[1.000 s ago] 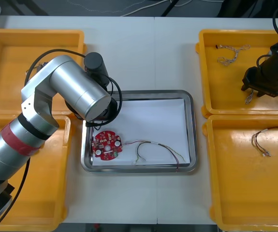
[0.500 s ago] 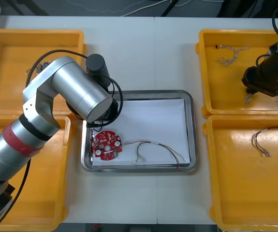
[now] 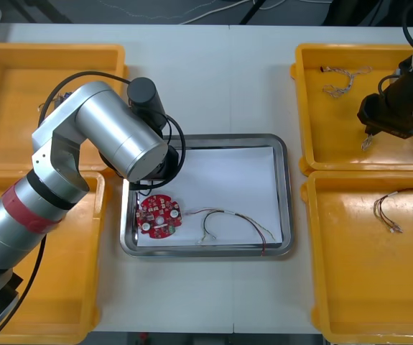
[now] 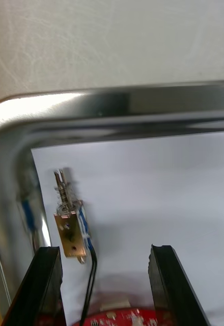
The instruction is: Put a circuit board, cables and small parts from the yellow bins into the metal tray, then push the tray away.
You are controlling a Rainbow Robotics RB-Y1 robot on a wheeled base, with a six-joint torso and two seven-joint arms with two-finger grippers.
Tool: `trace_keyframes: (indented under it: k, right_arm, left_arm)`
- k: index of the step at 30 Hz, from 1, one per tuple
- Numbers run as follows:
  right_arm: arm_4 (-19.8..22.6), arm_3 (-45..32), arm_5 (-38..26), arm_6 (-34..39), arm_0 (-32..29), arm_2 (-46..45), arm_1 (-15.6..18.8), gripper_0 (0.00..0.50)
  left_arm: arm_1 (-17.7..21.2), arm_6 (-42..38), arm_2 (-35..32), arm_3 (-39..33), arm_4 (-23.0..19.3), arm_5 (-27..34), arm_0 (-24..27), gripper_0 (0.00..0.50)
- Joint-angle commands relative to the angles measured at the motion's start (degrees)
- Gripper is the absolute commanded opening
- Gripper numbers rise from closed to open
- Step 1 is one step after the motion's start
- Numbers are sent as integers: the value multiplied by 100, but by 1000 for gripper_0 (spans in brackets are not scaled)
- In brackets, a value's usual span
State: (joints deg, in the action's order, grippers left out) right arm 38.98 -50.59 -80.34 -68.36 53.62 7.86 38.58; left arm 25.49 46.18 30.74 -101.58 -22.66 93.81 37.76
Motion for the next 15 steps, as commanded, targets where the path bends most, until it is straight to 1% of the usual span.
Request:
trace_keyframes:
  k: [1,8,15]
  right_arm:
    - [-39,-812,-413,-389,96,-48,344,0]
    - [-4,-1506,-913,-608,96,-57,493,0]
    - [66,-2095,-1441,-855,96,-109,537,0]
  left_arm:
    - [78,339,-252,-591,-318,358,241,500]
    - [245,260,-586,-934,-722,665,390,500]
    - [492,251,-964,-1092,-977,736,451,500]
